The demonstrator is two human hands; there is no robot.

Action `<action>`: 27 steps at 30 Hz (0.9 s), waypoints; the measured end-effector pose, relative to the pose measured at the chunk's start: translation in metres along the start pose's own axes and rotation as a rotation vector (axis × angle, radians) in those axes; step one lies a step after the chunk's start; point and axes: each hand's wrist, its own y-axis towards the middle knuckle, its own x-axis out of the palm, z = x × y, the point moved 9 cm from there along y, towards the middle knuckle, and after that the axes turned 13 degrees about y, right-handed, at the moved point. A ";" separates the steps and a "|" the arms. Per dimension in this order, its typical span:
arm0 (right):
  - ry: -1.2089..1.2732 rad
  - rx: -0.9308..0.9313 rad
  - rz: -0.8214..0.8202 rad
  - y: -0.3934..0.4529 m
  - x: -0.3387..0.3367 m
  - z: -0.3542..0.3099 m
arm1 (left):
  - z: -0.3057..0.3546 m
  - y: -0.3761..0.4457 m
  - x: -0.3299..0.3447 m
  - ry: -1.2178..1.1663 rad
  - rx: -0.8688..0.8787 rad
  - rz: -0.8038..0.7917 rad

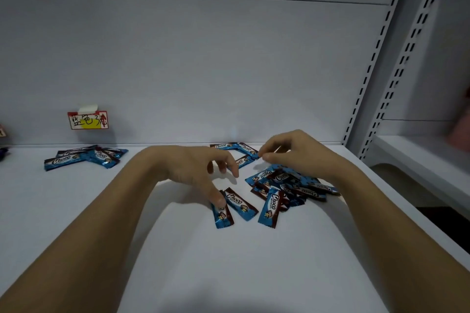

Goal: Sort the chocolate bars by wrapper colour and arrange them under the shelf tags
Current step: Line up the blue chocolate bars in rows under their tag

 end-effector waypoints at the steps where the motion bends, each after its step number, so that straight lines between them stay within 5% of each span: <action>1: -0.032 -0.003 -0.078 -0.003 0.006 -0.004 | 0.001 -0.002 0.002 0.016 0.006 -0.028; 7: -0.262 0.087 -0.481 -0.028 0.040 -0.013 | -0.001 -0.005 0.005 0.076 -0.011 -0.049; 13: -0.344 0.151 -0.529 -0.034 0.050 -0.011 | -0.022 -0.007 0.001 0.010 -0.045 0.000; 17: -0.311 0.114 -0.405 -0.027 0.041 -0.014 | -0.028 -0.010 -0.008 -0.174 -0.029 0.087; 21: 0.023 0.038 -0.179 -0.017 0.014 -0.022 | -0.017 -0.011 -0.014 -0.414 0.061 0.133; 27: 0.184 0.135 0.311 -0.004 -0.036 0.022 | 0.006 0.001 0.000 -0.326 0.115 0.067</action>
